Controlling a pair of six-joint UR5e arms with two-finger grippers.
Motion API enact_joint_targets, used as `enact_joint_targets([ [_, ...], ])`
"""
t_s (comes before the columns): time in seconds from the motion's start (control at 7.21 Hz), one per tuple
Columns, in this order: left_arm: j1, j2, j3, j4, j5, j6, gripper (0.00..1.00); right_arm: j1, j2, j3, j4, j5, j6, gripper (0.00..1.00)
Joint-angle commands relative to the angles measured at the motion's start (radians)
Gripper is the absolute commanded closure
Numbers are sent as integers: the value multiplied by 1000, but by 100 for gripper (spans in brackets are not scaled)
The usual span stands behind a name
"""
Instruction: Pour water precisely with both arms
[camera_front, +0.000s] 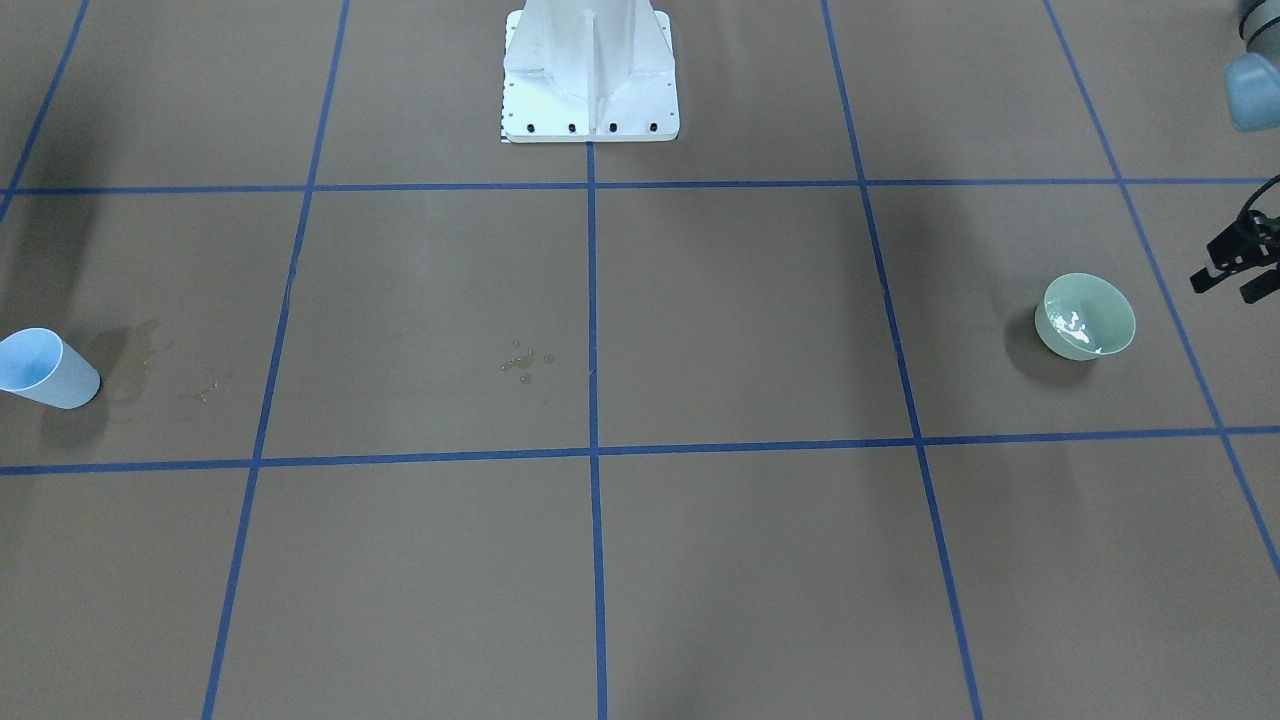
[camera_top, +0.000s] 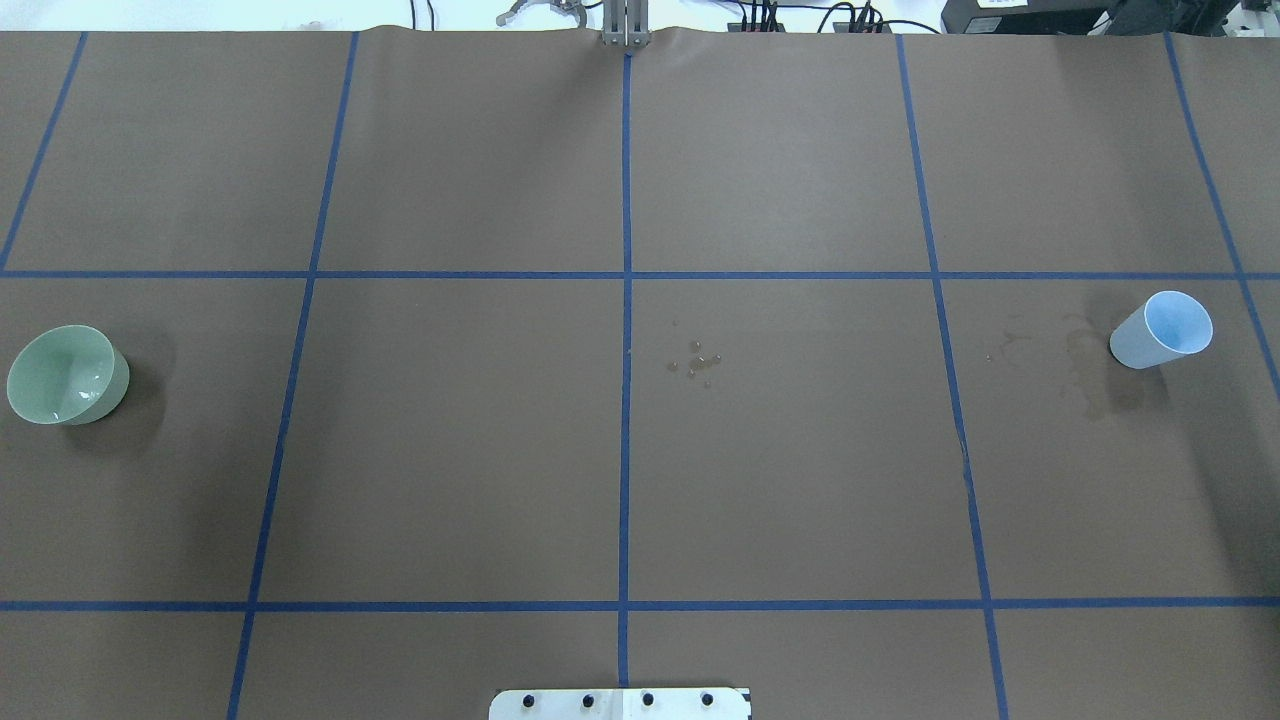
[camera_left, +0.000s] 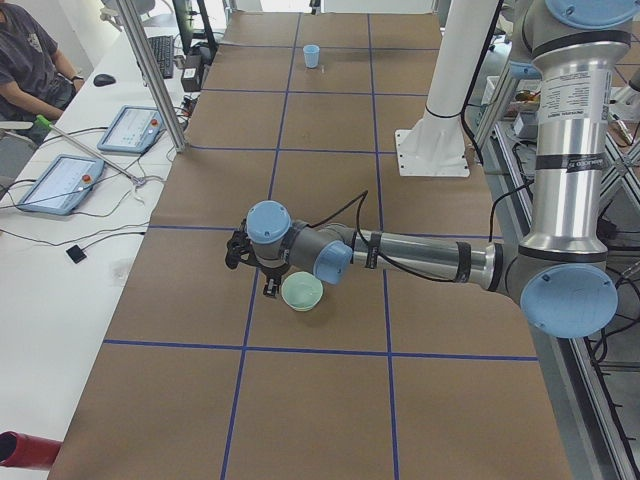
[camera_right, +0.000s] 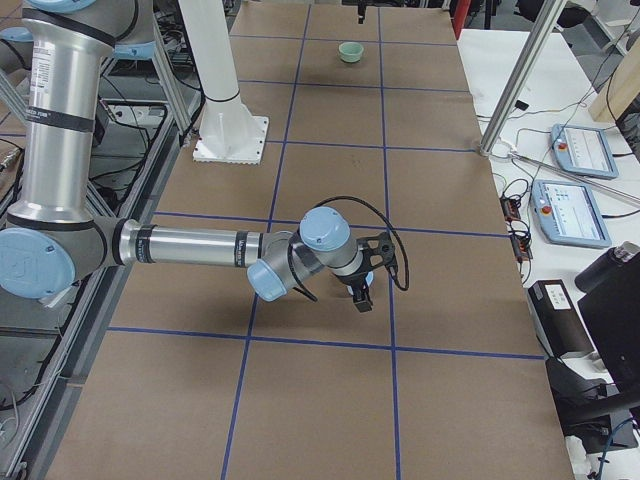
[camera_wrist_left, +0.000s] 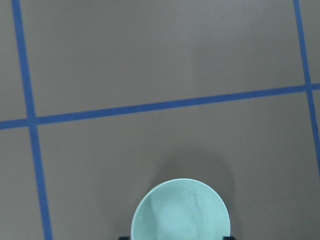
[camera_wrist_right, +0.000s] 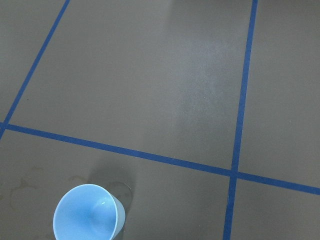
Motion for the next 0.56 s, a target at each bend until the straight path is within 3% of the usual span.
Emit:
enact_joint_targets([
  [0.0, -119, -9, 1, 168, 69, 255, 23, 5, 8, 3, -104, 5, -84, 0],
  [0.14, -152, -16, 1, 232, 104, 294, 9, 25, 37, 5, -198, 5, -160, 0],
  [0.28, -158, -32, -2, 298, 98, 291, 1, 34, 69, 5, -330, 5, -237, 0],
  [0.42, -160, -46, -1, 361, 97, 281, 1, 51, 115, 5, -466, 4, -314, 0],
])
